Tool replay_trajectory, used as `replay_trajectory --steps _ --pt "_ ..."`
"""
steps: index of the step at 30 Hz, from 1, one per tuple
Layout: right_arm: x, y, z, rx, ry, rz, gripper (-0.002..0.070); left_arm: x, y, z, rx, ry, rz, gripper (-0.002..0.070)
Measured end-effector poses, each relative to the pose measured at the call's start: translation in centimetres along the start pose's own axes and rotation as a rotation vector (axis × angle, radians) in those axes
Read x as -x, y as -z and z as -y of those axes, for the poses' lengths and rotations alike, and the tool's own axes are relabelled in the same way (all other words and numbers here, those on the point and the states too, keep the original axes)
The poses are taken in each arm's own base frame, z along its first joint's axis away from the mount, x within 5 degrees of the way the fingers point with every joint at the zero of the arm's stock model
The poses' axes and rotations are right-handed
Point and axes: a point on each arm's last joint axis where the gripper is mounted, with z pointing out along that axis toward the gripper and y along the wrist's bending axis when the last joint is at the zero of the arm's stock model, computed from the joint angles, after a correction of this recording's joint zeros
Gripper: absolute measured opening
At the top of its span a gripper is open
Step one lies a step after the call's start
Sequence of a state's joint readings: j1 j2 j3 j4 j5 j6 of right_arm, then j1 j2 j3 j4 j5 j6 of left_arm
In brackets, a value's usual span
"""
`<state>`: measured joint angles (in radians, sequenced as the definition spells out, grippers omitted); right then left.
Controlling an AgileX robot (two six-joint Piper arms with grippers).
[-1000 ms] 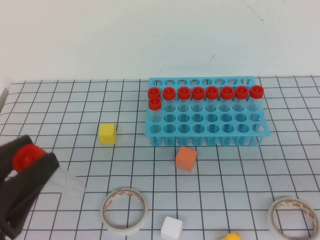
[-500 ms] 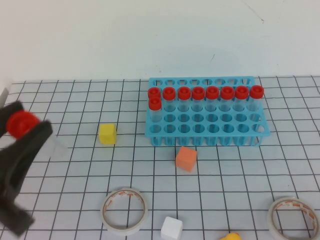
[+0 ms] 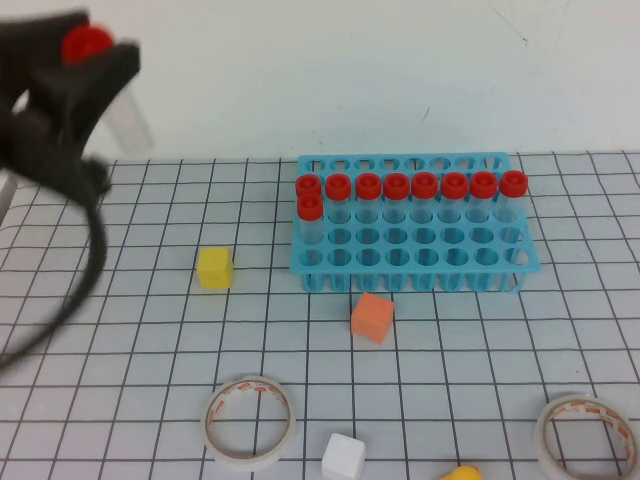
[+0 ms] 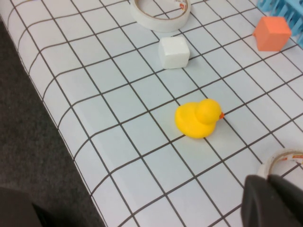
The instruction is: Place the test tubes
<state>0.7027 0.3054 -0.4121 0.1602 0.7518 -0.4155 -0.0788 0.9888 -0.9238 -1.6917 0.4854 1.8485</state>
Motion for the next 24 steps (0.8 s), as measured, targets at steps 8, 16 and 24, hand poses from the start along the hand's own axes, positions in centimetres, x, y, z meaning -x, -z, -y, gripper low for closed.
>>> replay_trajectory --steps 8,16,24 --pt "0.0 0.0 0.0 0.001 -0.003 0.000 -0.0001 1.5 -5.1 2.1 -0.134 0.071 0.015 0.0262" --pt "0.0 0.0 0.0 0.001 -0.003 0.000 -0.0001 0.7 -6.8 4.8 -0.074 0.111 -0.063 0.0262" --pt "0.0 0.0 0.0 0.001 -0.005 0.000 -0.0001 0.4 -6.7 9.5 0.025 0.176 -0.028 0.0262"
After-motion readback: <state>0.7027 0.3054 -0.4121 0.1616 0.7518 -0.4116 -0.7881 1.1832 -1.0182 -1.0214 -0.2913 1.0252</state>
